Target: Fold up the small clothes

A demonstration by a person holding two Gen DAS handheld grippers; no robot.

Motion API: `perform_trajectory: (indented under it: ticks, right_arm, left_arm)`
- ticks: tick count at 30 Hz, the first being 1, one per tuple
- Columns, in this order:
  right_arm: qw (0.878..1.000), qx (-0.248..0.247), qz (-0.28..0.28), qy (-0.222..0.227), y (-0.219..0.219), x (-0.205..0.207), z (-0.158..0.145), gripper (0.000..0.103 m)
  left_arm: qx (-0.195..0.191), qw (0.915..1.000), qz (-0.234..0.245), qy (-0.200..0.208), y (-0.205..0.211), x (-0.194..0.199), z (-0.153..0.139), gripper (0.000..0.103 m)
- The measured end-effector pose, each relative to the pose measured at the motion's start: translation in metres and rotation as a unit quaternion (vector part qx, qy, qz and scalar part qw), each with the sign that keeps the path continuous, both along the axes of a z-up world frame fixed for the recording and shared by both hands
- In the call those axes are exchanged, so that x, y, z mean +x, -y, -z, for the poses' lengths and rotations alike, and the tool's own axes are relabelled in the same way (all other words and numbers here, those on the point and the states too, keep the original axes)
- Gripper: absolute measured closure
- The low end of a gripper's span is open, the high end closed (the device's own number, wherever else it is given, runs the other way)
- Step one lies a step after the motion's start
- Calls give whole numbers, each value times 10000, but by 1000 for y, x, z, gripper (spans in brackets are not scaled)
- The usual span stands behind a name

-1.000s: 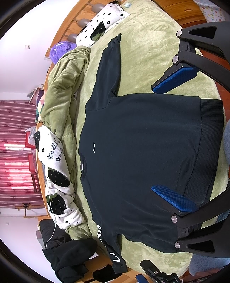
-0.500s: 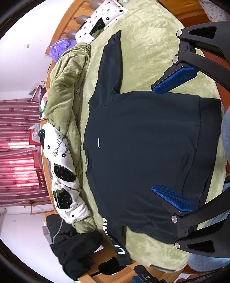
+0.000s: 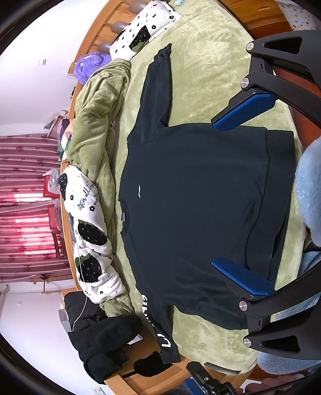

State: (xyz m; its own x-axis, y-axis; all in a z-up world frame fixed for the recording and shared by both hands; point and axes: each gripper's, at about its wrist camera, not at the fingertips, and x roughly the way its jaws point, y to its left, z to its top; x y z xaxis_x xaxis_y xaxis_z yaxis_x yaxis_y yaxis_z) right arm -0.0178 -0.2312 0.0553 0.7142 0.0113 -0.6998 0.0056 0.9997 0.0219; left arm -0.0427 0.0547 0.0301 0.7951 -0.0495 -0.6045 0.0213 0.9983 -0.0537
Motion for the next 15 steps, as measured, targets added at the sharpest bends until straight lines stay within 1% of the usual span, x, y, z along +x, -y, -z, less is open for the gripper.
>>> perform_trajectory:
  ticks: [5, 11, 15]
  right_arm:
    - [10000, 27, 5, 6, -5, -5, -6, 1]
    - [9999, 107, 100, 53, -7, -11, -17, 1]
    - [9999, 60, 137, 61, -6, -12, -20, 1]
  left_arm:
    - [-67, 9999, 84, -67, -5, -2, 3, 0]
    - [-58, 9999, 161, -2, -6, -2, -1, 0]
    - [-28, 9998, 197, 33, -5, -1, -4, 0]
